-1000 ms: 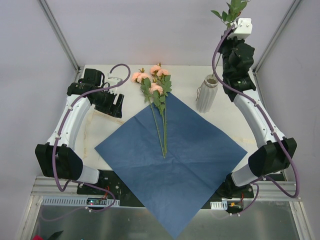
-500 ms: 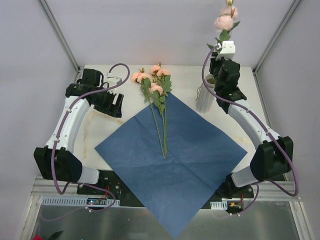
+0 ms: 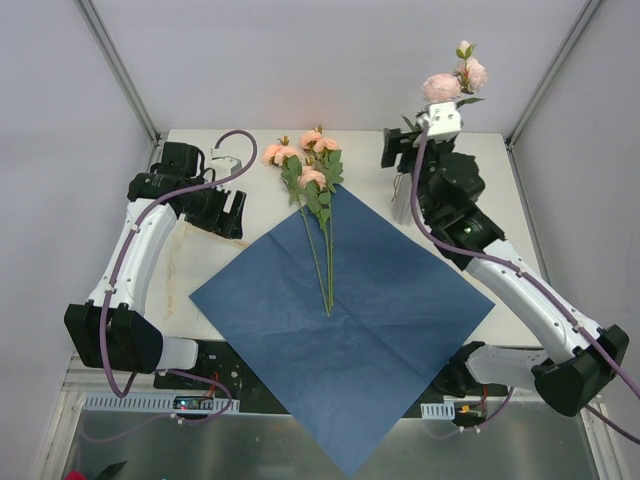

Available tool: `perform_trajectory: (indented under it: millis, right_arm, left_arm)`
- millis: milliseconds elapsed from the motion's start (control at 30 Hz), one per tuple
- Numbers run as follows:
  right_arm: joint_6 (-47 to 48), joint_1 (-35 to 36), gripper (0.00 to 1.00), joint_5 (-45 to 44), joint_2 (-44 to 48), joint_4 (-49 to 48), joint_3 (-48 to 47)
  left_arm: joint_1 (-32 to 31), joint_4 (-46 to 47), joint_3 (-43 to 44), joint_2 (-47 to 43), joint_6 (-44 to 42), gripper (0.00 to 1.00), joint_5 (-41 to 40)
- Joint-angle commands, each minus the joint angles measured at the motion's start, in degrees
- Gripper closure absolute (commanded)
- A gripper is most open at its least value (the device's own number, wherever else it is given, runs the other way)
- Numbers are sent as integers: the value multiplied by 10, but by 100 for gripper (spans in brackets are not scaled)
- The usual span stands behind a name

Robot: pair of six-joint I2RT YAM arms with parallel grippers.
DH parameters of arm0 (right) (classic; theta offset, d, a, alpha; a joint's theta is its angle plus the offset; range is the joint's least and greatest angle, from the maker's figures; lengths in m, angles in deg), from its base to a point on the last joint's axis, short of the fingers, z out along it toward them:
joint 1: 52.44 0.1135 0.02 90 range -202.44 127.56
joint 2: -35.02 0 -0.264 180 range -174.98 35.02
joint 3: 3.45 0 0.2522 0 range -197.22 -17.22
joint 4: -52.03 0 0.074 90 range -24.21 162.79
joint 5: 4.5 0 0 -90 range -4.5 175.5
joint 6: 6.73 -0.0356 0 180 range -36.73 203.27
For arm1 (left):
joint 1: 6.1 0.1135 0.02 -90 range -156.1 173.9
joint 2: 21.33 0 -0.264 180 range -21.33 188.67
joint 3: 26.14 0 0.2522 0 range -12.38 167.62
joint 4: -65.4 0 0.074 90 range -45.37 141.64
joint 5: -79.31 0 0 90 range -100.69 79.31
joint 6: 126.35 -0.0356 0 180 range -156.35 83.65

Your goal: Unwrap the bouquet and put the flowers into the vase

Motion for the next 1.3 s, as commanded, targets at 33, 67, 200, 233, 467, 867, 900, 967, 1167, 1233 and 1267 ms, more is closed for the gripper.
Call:
perform_trajectory:
  millis: [33,67,200,233,467,867,900,967,1167,1233,1267]
  right_arm:
    - [-51,72,26,28,-72,121,-23]
    - [-60,84,27,33,-87,139,-26]
    - [-95,113,28,89,-179,166,-51]
    - [-99,118,28,100,-196,167,-66]
    - [-154,123,29,253,-362,260,-191]
    - [-178,123,30,227,-562,412,-350]
    - [-180,122,31,224,-575,417,-356]
    - [-185,121,32,215,-583,420,-357]
    - [-190,114,34,213,-611,427,-365]
    - [-192,111,35,213,-618,430,-370]
    - [-193,111,39,214,-625,431,-375]
  left_arm:
    - [8,12,-19,-17,7,13,-11]
    - [8,12,-21,-17,7,13,-12]
    - [9,14,-22,-18,1,12,-14]
    - [9,15,-22,-18,-2,12,-16]
    - [15,25,-42,-11,-8,12,-23]
    - [27,31,-48,-10,-21,12,-27]
    - [28,31,-49,-11,-21,12,-29]
    - [28,33,-52,-13,-25,12,-33]
    - [29,37,-65,-18,-31,12,-35]
    - [29,37,-67,-21,-31,12,-32]
    - [29,37,-69,-24,-31,12,-32]
